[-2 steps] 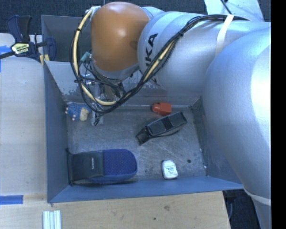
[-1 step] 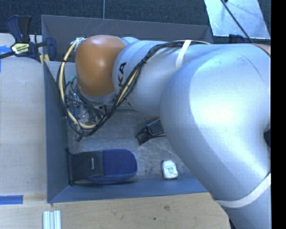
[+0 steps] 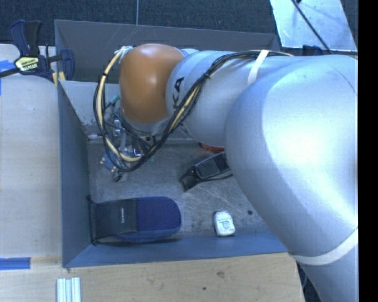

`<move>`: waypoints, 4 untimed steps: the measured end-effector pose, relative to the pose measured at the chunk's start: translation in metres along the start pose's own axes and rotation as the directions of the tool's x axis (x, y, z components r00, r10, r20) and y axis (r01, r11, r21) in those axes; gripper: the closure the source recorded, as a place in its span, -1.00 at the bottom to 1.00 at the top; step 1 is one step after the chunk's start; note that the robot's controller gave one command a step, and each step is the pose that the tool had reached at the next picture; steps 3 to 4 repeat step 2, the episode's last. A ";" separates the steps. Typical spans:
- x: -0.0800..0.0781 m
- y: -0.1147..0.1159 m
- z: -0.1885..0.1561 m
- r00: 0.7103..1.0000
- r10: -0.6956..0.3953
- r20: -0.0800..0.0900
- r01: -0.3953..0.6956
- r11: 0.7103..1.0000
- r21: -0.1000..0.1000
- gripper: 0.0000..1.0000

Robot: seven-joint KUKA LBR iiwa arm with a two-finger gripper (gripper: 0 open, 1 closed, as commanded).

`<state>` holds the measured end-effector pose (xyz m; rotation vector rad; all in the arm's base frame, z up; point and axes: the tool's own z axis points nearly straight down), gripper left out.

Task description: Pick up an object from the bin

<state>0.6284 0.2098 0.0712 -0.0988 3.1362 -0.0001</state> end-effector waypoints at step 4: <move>0.020 0.012 -0.183 0.998 0.057 0.008 -0.057 0.998 -0.004 1.00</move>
Offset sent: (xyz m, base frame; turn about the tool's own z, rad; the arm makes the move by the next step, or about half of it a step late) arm 0.0000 0.0000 0.0000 0.0000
